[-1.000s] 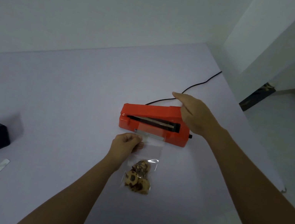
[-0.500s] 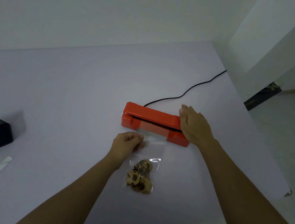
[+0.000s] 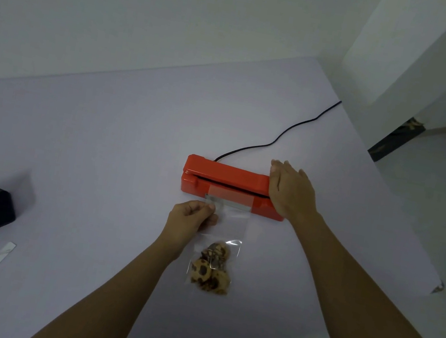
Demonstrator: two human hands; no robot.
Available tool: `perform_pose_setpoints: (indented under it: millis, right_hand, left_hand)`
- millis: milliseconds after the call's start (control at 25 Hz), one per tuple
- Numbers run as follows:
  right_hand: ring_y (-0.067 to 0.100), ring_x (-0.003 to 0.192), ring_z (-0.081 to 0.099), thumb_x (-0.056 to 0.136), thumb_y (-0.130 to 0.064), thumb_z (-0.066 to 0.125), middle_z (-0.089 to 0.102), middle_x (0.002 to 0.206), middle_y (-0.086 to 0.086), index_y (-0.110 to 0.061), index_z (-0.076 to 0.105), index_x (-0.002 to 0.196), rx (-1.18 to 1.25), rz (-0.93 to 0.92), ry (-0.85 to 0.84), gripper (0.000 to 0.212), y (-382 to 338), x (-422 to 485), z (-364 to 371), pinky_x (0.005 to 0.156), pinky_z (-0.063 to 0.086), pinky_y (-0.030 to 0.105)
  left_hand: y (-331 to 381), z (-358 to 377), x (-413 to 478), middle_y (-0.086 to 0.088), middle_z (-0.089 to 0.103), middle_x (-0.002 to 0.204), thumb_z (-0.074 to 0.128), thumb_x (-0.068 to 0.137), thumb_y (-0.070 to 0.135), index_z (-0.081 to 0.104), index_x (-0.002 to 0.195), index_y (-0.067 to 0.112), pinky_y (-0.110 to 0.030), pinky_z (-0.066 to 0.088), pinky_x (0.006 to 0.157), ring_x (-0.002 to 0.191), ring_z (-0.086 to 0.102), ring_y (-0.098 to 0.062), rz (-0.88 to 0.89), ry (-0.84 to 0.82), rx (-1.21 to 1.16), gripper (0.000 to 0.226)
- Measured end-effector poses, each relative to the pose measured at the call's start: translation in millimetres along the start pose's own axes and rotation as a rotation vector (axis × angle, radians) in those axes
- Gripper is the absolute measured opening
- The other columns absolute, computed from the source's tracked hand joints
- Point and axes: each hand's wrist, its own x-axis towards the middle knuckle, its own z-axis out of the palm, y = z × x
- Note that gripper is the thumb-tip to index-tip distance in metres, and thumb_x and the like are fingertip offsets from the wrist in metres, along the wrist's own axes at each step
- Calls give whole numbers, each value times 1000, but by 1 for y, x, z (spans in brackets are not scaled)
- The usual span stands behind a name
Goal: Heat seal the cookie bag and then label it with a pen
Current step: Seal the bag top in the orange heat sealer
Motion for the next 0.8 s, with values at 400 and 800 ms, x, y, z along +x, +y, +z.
perform_pose_setpoints:
  millis: [400,800]
  right_hand:
    - [21,137,33,93,-29,16,46,142,8,-8,45,134,9,-28,70,55,3,4,9,115,16,39]
    - [21,137,33,91,-29,15,46,142,9,-7,45,134,11,-35,92,58,3,4,10,115,18,39]
  left_hand:
    - [0,-1,3,-12,73,80,63,87,18,72,80,8,-36,55,80,77,68,-24,-3,-16,3,15]
    - [4,-2,5,-8,70,72,61,87,17,71,77,7,-28,52,69,66,64,-16,19,-16,28,18]
